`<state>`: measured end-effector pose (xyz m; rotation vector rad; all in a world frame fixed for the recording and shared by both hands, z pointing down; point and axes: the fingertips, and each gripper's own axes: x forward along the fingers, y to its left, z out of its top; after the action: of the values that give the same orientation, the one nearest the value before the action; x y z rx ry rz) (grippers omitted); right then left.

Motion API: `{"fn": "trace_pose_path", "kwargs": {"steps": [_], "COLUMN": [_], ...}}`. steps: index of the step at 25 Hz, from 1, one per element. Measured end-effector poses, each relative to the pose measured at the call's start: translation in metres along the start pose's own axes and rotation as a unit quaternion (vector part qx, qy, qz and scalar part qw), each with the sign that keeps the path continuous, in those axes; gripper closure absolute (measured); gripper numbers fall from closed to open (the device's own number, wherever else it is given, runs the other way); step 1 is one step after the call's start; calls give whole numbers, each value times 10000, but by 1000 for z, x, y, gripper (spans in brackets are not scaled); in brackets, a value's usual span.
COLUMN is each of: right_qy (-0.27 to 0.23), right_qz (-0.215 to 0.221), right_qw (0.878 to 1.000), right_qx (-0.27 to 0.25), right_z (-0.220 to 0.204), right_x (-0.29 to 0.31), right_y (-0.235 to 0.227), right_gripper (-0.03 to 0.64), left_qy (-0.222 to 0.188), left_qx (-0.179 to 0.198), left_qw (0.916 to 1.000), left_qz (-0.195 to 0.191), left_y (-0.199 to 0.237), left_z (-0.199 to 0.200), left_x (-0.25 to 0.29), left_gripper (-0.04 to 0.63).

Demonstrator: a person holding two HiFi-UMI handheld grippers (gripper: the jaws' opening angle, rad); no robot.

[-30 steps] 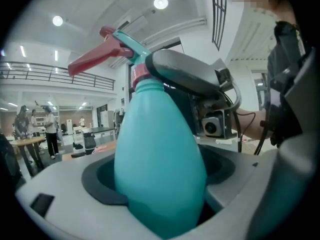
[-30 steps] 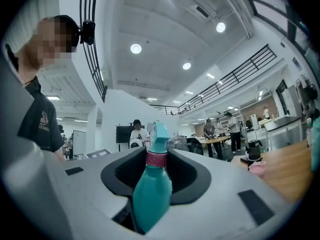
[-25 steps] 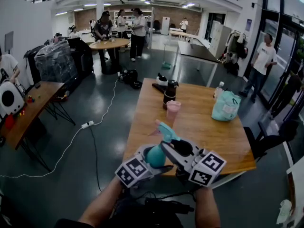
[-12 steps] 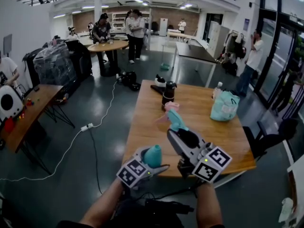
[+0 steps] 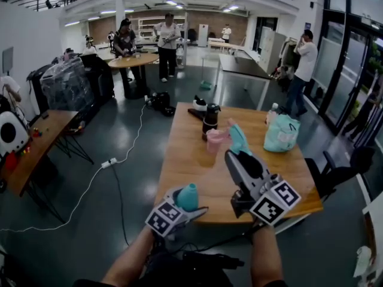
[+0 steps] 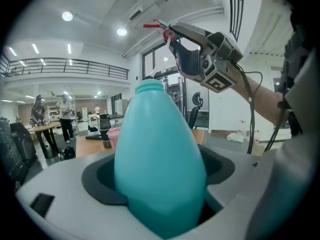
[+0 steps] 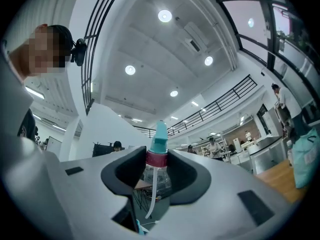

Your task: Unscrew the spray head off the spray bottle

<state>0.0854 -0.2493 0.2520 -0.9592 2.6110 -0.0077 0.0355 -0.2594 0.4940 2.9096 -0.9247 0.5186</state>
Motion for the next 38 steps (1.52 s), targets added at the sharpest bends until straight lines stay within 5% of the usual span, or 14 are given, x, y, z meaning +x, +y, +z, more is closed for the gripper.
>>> {"fn": "trace_pose_path", "kwargs": {"steps": [6,18,38], "right_qy": [229,708,856], "right_qz": [-417,-909,-1022], "right_qw": [9976,9915,9900], "right_qx": [-495,-601,-470], "right_z": [-10,-70,-98], "right_x": [-10,-25,-32], "right_y": [-14,-37,-31], "right_gripper": [477,479,480], "left_qy": [-102,-504,-575], "left_qx": [-26,-40,-29], "left_qw": [9997,9974,9968], "left_qz": [230,509,547], "left_y": [12,19,19], "left_z": [9,48,57], "left_x": [-9,-23,-27], "left_gripper": [162,163,163]}}
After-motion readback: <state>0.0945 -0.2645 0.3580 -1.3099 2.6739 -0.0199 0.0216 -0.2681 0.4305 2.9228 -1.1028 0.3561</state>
